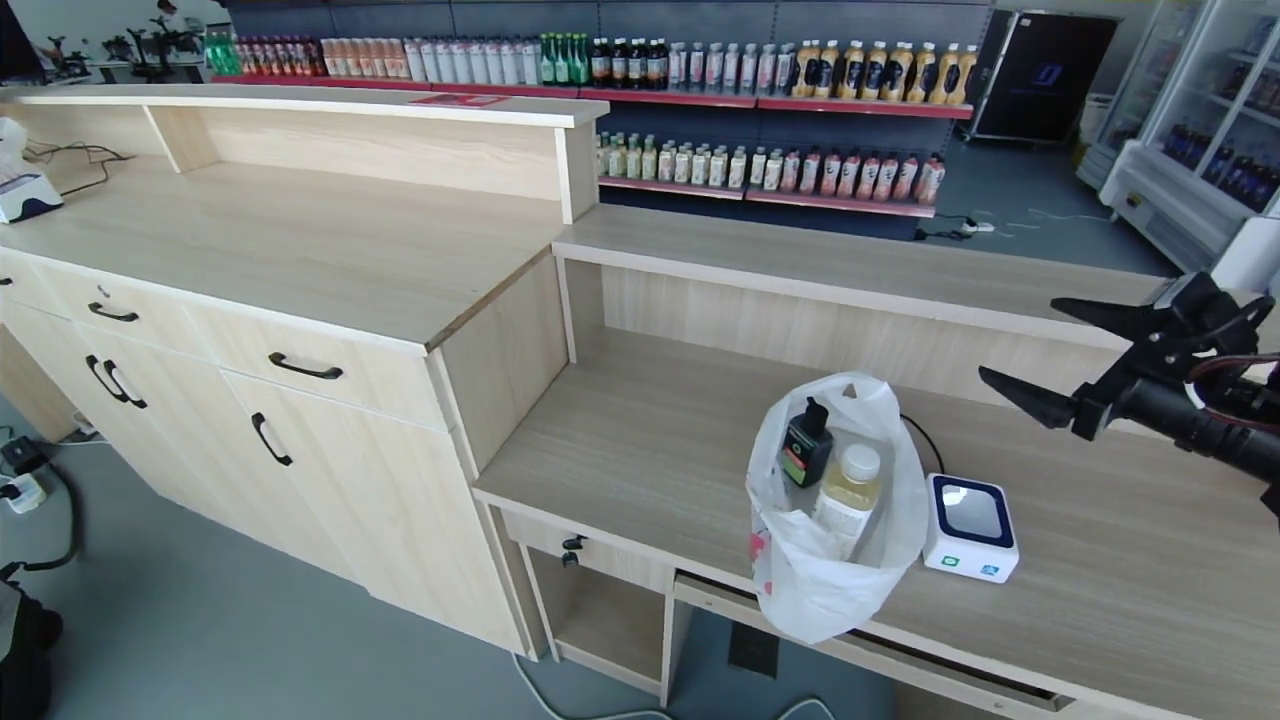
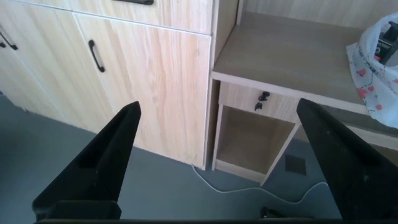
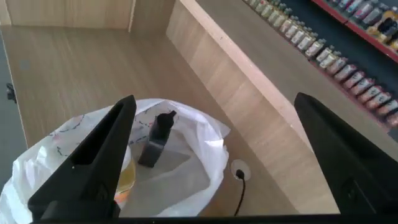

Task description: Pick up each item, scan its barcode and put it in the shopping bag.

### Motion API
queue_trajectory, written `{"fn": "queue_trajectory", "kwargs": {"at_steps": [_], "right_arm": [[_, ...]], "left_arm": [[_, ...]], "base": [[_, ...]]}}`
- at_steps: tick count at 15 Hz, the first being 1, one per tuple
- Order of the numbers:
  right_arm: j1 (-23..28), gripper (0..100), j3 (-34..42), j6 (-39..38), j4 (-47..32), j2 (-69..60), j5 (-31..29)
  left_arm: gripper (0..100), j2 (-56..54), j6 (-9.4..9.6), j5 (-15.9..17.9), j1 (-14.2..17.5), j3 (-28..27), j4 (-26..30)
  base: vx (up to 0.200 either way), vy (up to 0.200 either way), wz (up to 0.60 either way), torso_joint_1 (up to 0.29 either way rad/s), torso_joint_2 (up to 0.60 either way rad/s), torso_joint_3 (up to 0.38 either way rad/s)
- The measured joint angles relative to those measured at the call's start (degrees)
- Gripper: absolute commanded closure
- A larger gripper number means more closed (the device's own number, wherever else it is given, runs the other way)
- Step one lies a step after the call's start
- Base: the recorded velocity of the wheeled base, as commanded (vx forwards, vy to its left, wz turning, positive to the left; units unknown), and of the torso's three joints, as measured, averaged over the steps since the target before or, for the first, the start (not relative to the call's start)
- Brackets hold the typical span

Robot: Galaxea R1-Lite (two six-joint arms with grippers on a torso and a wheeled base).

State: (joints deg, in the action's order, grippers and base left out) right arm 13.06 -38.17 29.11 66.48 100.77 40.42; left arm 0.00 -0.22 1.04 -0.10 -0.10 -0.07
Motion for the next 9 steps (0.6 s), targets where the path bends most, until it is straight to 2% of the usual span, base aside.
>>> {"fn": "queue_trajectory", "kwargs": {"at_steps": [6,9], "right_arm": [[1.33,0,-0.15,-8.67,-24.16,-22.66,-16.68],[0.91,0,8.27,-11.82,-27.56,-33.79,-22.25]], "left_arm": [[0,0.00,-0.02,0.02,0.10,0.00,0.00],[0,0.00,0.00,0.02,0.05,0.00,0.02]], "base": [[0.000,0.000,-0.60,0.001,0.00,0.001],[0.000,0.000,0.00,0.000,0.00,0.000]]}}
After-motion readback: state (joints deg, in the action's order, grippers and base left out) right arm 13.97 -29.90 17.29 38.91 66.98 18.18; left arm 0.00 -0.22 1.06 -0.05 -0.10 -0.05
